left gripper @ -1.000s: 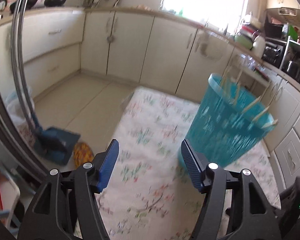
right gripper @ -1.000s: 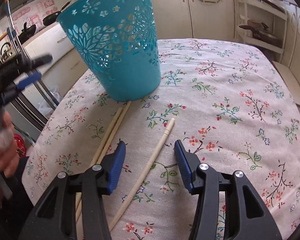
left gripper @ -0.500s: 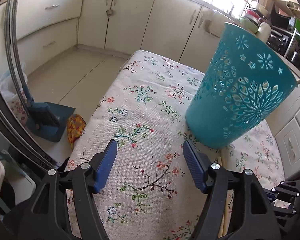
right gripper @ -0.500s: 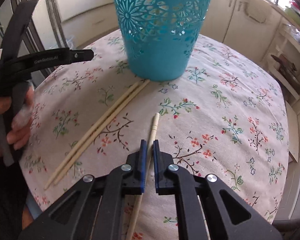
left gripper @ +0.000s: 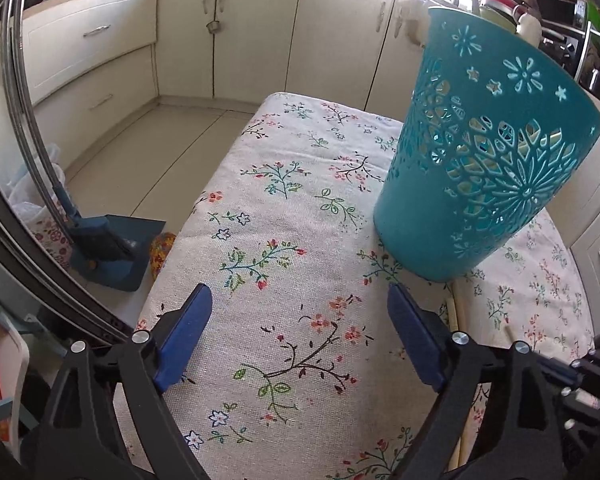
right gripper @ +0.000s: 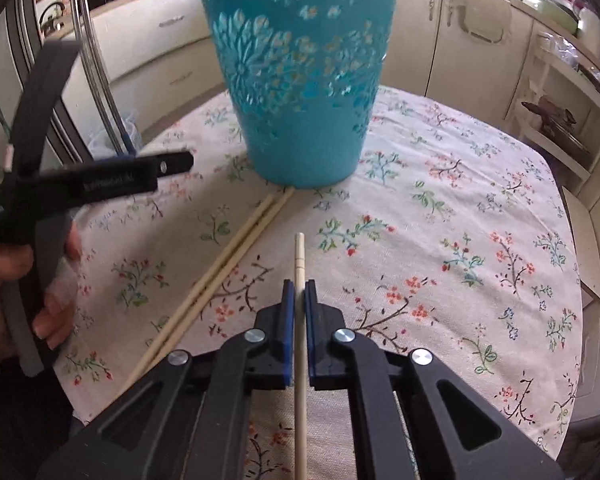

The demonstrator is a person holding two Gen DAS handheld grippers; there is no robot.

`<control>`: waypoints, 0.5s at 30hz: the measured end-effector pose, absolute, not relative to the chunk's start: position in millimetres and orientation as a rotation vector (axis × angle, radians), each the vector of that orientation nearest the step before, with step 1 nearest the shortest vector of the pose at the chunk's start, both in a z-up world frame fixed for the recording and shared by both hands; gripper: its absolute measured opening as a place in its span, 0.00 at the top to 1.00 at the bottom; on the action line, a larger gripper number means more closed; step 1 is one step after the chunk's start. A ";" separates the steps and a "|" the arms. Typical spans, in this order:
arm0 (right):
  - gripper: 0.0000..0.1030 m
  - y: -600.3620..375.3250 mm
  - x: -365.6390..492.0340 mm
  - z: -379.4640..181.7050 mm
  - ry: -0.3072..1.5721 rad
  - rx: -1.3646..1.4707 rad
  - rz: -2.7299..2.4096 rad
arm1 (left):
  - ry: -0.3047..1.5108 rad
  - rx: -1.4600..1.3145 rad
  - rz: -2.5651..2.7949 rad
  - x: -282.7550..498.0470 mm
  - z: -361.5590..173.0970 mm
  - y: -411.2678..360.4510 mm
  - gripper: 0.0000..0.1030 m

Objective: Organize utensils
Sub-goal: 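Close the right gripper on a wooden skewer beside the cup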

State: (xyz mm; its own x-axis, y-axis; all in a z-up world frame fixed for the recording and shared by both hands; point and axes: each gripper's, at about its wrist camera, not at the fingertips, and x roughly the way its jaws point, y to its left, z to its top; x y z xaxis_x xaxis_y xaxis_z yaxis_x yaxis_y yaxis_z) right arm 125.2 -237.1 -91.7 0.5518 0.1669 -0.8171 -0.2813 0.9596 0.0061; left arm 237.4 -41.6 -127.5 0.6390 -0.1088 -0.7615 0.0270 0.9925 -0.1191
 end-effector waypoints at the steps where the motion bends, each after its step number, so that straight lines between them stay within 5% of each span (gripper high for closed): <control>1: 0.94 -239.2 125.5 -89.1 0.943 -0.116 0.264 | 0.877 -0.093 -0.076 237.7 -127.5 -42.1 0.15; 15: 0.94 -249.3 130.8 -87.6 0.935 0.026 0.295 | 0.913 -0.044 -0.080 242.0 -132.5 -50.4 0.13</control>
